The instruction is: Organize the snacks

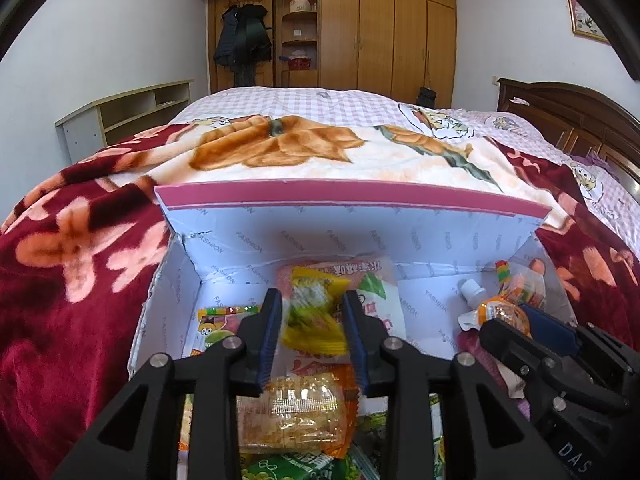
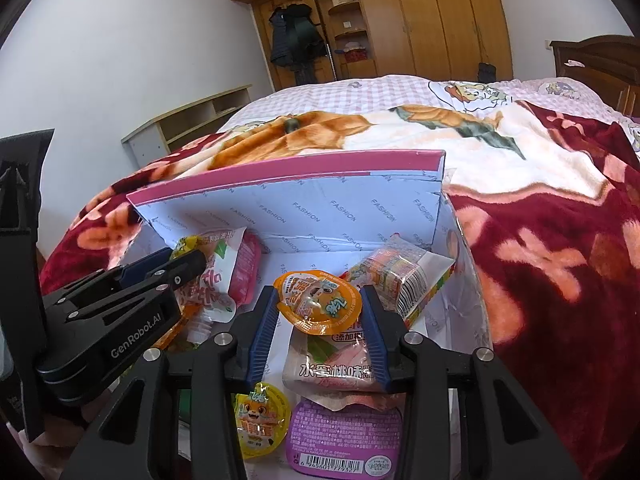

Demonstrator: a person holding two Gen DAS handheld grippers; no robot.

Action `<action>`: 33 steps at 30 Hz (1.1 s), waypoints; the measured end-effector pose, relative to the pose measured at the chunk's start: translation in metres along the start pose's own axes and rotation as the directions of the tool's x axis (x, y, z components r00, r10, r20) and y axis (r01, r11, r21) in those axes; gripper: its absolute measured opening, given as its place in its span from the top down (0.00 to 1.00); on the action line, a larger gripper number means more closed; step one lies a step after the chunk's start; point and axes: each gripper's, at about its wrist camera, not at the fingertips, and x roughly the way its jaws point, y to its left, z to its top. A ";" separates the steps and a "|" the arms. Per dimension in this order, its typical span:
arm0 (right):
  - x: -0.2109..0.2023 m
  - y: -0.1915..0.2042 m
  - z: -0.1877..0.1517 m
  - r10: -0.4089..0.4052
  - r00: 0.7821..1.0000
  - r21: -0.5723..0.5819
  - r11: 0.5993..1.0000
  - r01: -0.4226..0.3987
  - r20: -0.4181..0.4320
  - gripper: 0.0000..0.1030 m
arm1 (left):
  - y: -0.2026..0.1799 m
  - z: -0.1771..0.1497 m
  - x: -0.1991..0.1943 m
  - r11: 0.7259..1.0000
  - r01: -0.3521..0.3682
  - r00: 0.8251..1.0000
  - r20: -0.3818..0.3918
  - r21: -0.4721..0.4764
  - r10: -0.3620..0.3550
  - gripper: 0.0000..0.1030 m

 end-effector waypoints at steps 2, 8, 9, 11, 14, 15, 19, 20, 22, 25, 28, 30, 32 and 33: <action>0.000 0.001 0.000 0.000 1.000 0.002 1.000 0.000 0.000 0.59 | 0.000 0.000 0.000 1.000 0.006 1.000 -0.003 0.000 -0.006 0.60; -0.006 -0.001 -0.001 0.000 1.000 0.006 1.000 0.000 0.007 0.58 | -0.003 -0.003 -0.007 1.000 -0.008 1.000 0.002 0.015 0.007 0.41; -0.008 -0.001 -0.001 -0.001 1.000 0.006 1.000 0.001 0.011 0.58 | -0.003 -0.003 -0.008 1.000 -0.008 1.000 0.003 0.015 0.008 0.41; -0.012 0.000 -0.001 -0.002 1.000 0.005 1.000 0.002 0.019 0.58 | -0.004 -0.004 -0.012 1.000 -0.013 1.000 0.003 0.013 0.013 0.39; -0.018 0.001 -0.003 -0.002 1.000 0.009 1.000 0.001 0.026 0.52 | -0.005 -0.006 -0.018 1.000 -0.018 1.000 0.010 0.011 0.018 0.38; -0.020 0.001 -0.003 0.000 1.000 0.010 1.000 0.000 0.029 0.49 | -0.006 -0.006 -0.020 1.000 -0.019 1.000 0.011 0.011 0.019 0.38; -0.031 0.004 -0.007 0.003 0.999 0.012 1.000 -0.003 0.043 0.45 | -0.006 -0.009 -0.032 1.000 -0.022 1.000 0.018 0.010 0.022 0.34; -0.033 0.004 -0.007 0.005 0.999 0.012 1.000 -0.005 0.046 0.44 | -0.006 -0.011 -0.035 1.000 -0.022 1.000 0.019 0.009 0.022 0.34; -0.039 0.007 -0.009 0.012 0.999 0.008 1.000 -0.012 0.053 0.42 | -0.006 -0.013 -0.042 1.000 -0.021 1.000 0.024 0.006 0.020 0.33; -0.047 0.010 -0.012 0.018 0.998 0.003 1.000 -0.018 0.064 0.41 | -0.005 -0.016 -0.052 1.000 -0.021 0.999 0.030 0.004 0.020 0.31; -0.056 0.015 -0.014 0.025 0.997 -0.005 1.000 -0.024 0.075 0.41 | -0.004 -0.019 -0.061 1.000 -0.024 0.999 0.035 0.000 0.024 0.30; -0.062 0.017 -0.016 0.030 0.996 -0.010 1.000 -0.029 0.081 0.40 | -0.003 -0.021 -0.066 1.000 -0.020 0.999 0.036 -0.004 0.020 0.30; -0.068 0.020 -0.019 0.033 0.995 -0.015 0.999 -0.031 0.089 0.40 | -0.003 -0.023 -0.072 1.000 -0.019 0.999 0.037 -0.008 0.020 0.30; -0.070 0.022 -0.020 0.034 0.995 -0.017 0.999 -0.032 0.092 0.40 | -0.002 -0.024 -0.074 1.000 -0.020 0.999 0.037 -0.010 0.020 0.30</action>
